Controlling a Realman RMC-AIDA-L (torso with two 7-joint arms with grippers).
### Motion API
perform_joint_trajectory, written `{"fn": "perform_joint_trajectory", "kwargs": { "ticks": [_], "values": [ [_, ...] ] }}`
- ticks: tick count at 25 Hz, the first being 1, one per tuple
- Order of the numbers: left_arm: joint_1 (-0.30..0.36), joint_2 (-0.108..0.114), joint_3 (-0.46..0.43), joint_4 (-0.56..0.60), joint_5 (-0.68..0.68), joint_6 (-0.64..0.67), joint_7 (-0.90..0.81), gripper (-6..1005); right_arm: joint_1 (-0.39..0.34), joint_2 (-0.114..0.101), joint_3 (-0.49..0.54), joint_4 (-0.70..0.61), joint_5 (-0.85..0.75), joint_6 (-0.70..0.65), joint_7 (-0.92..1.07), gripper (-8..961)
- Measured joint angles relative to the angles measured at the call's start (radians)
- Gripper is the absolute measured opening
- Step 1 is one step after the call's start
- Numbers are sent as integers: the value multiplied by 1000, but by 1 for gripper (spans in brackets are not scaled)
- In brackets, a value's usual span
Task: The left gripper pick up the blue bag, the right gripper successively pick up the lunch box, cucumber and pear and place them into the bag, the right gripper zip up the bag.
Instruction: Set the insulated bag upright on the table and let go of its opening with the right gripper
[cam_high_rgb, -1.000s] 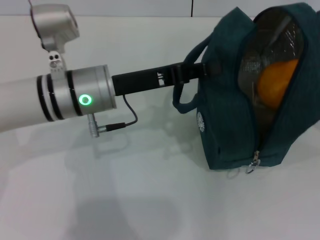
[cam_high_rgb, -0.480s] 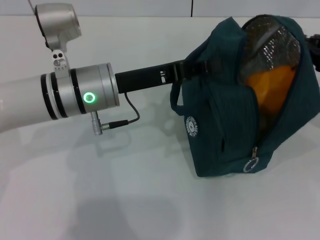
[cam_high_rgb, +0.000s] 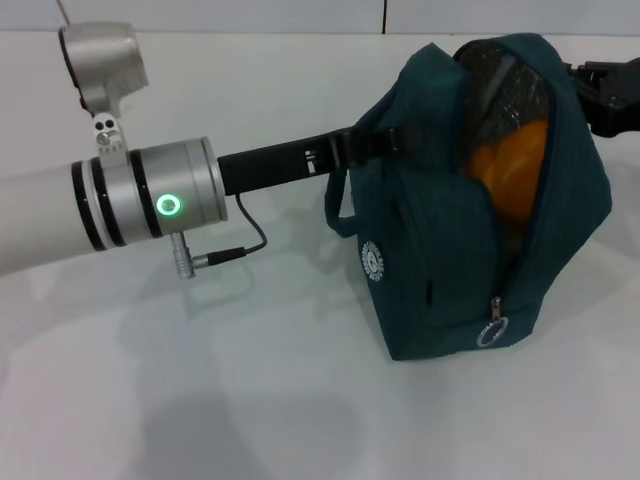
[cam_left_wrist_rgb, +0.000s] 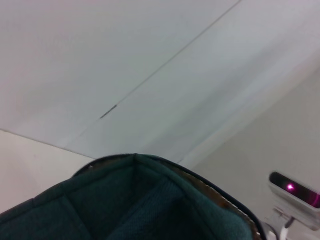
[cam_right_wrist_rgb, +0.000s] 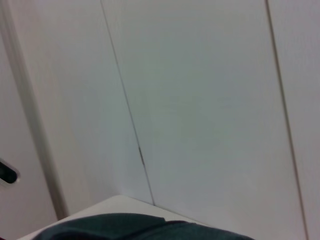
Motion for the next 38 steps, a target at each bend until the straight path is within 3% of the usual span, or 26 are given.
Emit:
{"fn": "perform_joint_trajectory", "kwargs": {
  "ticks": [11, 23, 38],
  "values": [
    [27, 7, -60, -22, 13, -2, 16, 41, 2, 7, 0, 0, 0, -40, -15, 64],
    [31, 8, -109, -24, 29, 4, 20, 41, 69, 25, -1, 7, 0, 2, -17, 63],
    [42, 8, -135, -25, 34, 2, 28, 41, 54, 36, -13, 12, 0, 61, -26, 86]
  ]
}}
